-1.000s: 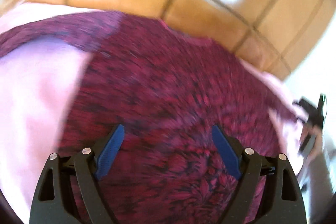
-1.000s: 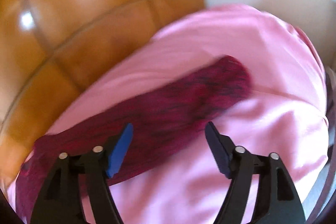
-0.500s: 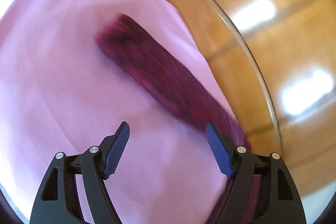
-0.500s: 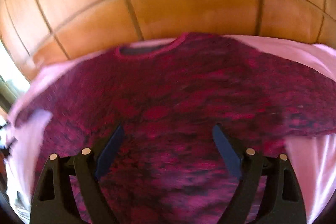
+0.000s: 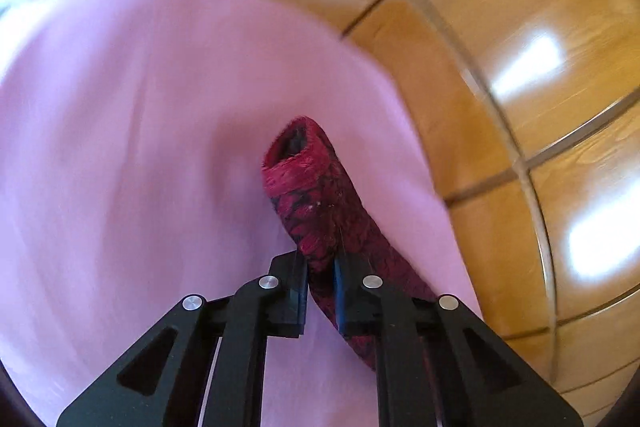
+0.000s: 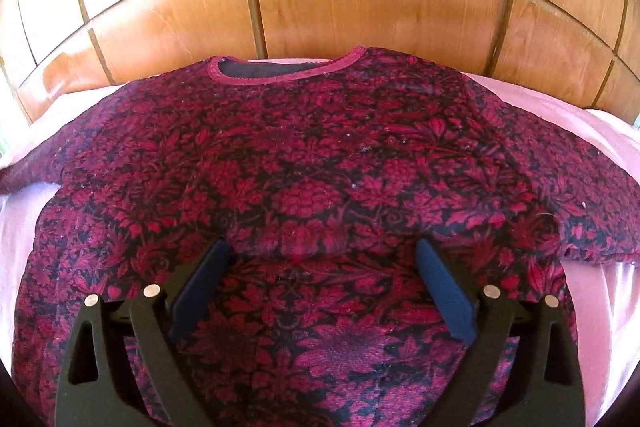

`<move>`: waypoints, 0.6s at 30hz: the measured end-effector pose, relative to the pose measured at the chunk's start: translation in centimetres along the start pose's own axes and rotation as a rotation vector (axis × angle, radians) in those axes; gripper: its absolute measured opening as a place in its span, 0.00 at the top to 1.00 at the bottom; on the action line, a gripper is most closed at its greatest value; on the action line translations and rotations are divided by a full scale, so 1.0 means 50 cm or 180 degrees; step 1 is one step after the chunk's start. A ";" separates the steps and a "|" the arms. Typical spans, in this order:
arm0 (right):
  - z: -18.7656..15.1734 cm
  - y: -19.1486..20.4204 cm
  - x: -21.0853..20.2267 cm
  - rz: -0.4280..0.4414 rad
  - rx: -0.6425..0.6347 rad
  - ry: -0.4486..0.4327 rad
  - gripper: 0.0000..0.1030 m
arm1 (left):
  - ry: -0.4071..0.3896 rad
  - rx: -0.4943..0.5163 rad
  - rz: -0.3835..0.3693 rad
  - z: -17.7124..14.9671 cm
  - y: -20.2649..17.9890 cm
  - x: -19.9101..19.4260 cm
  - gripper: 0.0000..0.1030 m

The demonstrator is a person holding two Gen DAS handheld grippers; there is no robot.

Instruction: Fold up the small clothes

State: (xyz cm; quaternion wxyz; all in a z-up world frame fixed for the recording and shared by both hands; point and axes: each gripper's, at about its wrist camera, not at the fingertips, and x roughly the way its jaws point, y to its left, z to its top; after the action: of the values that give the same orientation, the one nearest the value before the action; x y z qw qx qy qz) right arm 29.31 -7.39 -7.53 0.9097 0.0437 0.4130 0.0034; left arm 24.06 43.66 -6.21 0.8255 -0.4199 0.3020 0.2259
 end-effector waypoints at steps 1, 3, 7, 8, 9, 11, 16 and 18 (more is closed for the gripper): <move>-0.001 0.003 0.002 0.0000 0.0002 -0.0004 0.08 | -0.0049 0.0097 0.0074 0.008 -0.011 -0.001 0.91; -0.002 0.003 0.005 -0.0003 0.0005 -0.0012 0.07 | -0.0120 0.0345 0.0351 0.017 -0.033 0.022 0.91; -0.002 0.000 0.005 0.0012 0.0016 -0.0012 0.07 | -0.0007 0.0489 0.0714 -0.008 -0.031 0.076 0.90; -0.001 -0.001 0.006 0.0018 0.0021 -0.0010 0.06 | 0.0015 0.0456 0.0739 -0.017 -0.034 0.082 0.90; -0.001 -0.001 0.006 0.0010 0.0015 -0.0009 0.06 | 0.0026 0.0390 0.0738 -0.024 -0.028 0.079 0.89; -0.001 -0.002 0.007 0.0015 0.0020 -0.0009 0.05 | -0.0059 0.0328 0.0749 -0.041 -0.036 0.048 0.81; -0.001 -0.001 0.005 0.0034 0.0023 -0.0015 0.04 | -0.0088 0.0899 0.0141 -0.141 -0.139 -0.047 0.81; -0.001 0.000 0.005 0.0026 0.0020 -0.0017 0.04 | 0.0085 0.1313 -0.0266 -0.219 -0.211 -0.082 0.81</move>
State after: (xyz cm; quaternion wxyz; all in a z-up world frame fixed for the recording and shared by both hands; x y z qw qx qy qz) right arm 29.45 -7.39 -7.76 0.9106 0.0482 0.4104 0.0058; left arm 24.34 28.31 -2.62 0.8986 -0.2570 0.3350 0.1193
